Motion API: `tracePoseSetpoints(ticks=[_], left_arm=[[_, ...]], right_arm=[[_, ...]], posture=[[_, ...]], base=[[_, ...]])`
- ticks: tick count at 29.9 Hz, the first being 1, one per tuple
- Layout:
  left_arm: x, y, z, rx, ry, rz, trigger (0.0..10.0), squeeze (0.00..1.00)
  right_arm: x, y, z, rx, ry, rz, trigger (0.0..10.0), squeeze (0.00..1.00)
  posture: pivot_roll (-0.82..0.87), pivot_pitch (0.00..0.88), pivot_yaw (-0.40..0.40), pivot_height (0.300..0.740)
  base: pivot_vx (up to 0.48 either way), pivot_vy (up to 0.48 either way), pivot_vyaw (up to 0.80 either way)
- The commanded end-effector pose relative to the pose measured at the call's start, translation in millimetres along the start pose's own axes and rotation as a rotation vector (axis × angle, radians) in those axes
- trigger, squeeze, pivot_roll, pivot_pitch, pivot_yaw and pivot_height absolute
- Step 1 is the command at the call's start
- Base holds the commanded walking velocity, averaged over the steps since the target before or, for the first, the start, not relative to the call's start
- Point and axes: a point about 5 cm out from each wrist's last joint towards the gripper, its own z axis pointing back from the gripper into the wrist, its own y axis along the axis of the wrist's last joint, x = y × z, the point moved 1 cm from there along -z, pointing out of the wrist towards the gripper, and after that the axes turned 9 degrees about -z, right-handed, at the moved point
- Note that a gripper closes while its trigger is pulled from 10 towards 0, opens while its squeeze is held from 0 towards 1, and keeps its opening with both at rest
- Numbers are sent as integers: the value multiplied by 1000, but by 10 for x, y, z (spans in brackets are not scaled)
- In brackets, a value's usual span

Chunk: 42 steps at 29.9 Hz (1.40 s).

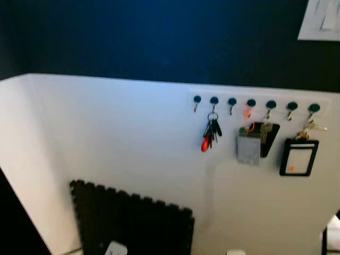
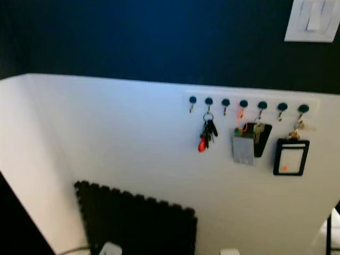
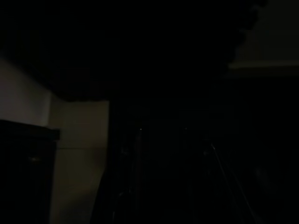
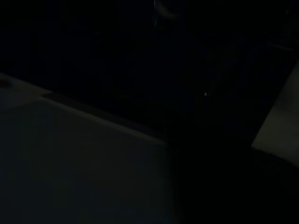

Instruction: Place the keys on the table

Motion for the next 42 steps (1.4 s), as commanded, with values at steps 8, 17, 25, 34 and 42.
tracePoseSetpoints(ticks=[8, 17, 25, 34, 42], left_arm=[[-18, -76, 17, -35, 17, 22, 10000, 0], [-9, -58, 14, -25, 7, 8, 10000, 0], [-69, 60, -13, 21, 15, -19, 10000, 0], [-141, 299, -42, 133, 32, -8, 10000, 0], [-80, 737, 7, 389, -56, -67, 10000, 0]], right_arm=[[30, -38, 15, -18, -7, -5, 10000, 0], [-22, 147, -40, 63, 12, -14, 10000, 0], [114, 611, -74, 281, -84, 16, 10000, 0], [77, 1290, -25, 598, -68, -23, 10000, 0], [-92, 1647, 137, 826, -5, 138, 10000, 0]], posture=[[52, 0, 27, 740], [55, 0, 30, 740], [56, 0, 31, 740], [48, 11, 31, 740], [47, 16, 22, 740]], base=[[0, -172, 0], [0, 0, 0], [0, 0, 0], [0, -213, 0], [0, 0, 0]])
